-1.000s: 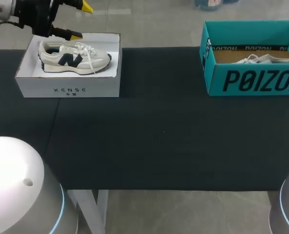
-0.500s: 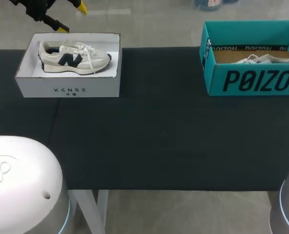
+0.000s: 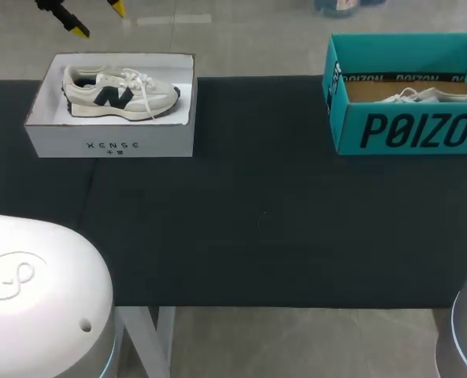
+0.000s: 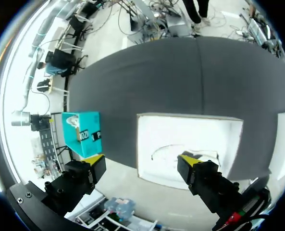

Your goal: Take the shoe out of the shoebox, open the shoe tongue, remove and reinsert the insole, then place the shoe into the shoebox

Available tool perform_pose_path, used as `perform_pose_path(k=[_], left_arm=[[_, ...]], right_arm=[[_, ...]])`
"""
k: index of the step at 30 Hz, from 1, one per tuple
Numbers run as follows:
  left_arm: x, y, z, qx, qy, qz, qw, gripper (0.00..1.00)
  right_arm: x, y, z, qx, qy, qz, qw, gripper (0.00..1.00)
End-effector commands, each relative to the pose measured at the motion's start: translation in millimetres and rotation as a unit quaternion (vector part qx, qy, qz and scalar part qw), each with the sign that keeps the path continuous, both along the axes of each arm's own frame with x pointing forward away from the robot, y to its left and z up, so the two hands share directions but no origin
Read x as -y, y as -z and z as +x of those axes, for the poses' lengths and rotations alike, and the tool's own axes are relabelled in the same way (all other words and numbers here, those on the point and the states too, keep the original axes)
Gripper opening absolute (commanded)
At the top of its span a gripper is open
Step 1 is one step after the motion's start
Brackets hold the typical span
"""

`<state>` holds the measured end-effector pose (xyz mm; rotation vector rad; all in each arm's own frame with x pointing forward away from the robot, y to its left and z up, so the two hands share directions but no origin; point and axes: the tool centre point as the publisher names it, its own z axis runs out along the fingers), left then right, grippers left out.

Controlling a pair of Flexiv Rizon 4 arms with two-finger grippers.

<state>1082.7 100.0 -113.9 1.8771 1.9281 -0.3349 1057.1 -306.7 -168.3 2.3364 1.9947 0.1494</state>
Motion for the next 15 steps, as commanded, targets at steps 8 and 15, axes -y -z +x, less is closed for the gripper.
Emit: perform_pose_path(k=[8, 15], left_arm=[[-63, 34, 53.8, -0.014, 0.017, 0.119, 0.993, 1.0], [-88, 67, 76.7, -0.044, 0.022, 0.127, 0.991, 1.0]], right_arm=[[0, 0, -0.2, 0.001, 0.001, 0.0, 1.0, 1.0], [0, 0, -0.2, 0.001, 0.001, 0.0, 1.0, 1.0]])
